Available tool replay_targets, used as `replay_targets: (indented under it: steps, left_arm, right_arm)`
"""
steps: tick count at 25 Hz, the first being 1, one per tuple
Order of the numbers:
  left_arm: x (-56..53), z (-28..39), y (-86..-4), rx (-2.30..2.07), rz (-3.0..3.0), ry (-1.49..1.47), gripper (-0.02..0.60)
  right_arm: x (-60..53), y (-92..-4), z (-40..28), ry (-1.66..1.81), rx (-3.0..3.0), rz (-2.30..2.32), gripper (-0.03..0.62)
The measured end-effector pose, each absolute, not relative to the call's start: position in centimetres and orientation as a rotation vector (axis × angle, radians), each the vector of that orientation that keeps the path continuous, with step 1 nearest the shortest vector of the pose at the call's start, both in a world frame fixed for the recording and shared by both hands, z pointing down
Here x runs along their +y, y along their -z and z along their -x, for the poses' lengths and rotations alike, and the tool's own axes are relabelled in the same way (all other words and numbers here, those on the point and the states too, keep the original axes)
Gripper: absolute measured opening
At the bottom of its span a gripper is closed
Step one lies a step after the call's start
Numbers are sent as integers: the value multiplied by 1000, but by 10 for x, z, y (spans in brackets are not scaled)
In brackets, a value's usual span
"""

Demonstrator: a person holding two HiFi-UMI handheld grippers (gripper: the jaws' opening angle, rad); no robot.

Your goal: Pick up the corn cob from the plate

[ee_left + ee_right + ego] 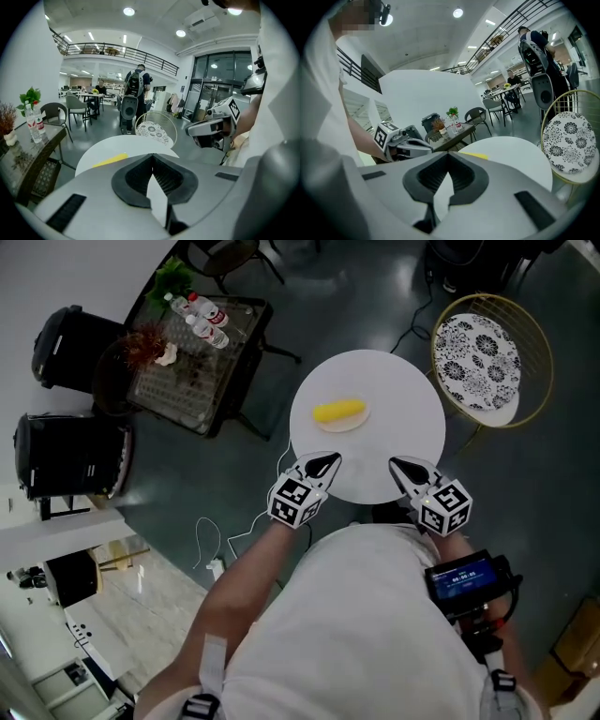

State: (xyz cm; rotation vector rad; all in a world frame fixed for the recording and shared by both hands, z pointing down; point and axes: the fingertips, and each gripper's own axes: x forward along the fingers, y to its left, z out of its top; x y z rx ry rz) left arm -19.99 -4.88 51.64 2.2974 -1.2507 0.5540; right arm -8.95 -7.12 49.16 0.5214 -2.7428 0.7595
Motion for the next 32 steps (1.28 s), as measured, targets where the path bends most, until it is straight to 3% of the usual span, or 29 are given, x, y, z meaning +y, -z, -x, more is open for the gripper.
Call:
replay_targets:
  steps: [16, 32]
  left_arm:
    - [-117, 210, -596, -1123, -2192, -862, 8]
    - [-149, 227, -643, -926, -2157, -1361, 9]
  right_arm:
    - [-126, -535, 69, -888, -2693, -545, 6]
    - [-143, -553, 47, -992, -2672, -602, 6]
